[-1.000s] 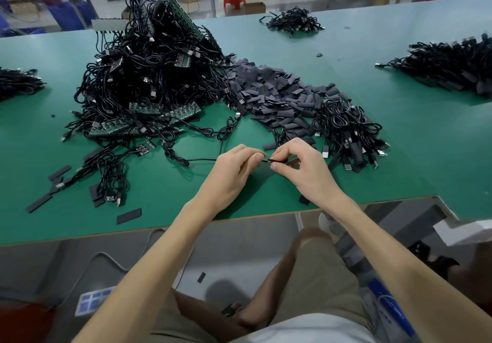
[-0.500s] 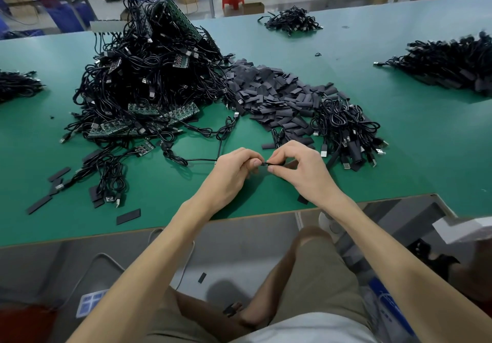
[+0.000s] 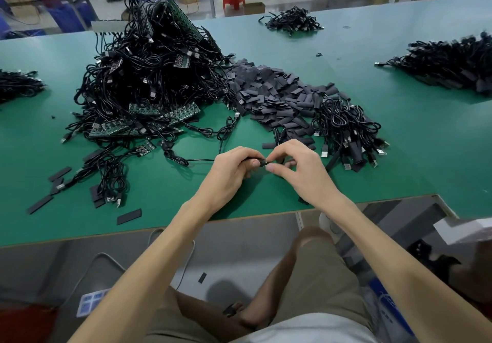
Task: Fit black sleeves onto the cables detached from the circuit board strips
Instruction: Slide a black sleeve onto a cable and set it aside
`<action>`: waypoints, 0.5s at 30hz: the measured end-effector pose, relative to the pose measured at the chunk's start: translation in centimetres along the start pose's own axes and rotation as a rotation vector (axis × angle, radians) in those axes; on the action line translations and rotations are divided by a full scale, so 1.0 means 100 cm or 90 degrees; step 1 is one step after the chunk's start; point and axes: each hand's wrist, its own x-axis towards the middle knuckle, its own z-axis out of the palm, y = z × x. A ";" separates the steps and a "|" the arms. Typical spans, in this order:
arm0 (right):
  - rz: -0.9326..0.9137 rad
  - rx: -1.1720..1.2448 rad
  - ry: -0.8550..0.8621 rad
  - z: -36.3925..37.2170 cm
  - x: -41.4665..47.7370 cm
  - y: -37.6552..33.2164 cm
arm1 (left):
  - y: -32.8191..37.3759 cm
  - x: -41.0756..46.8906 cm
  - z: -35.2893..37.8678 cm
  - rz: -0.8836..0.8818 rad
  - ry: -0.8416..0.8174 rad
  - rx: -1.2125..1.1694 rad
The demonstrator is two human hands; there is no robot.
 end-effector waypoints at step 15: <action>0.010 -0.022 -0.021 -0.001 0.001 0.001 | -0.001 0.000 -0.001 0.002 -0.024 -0.011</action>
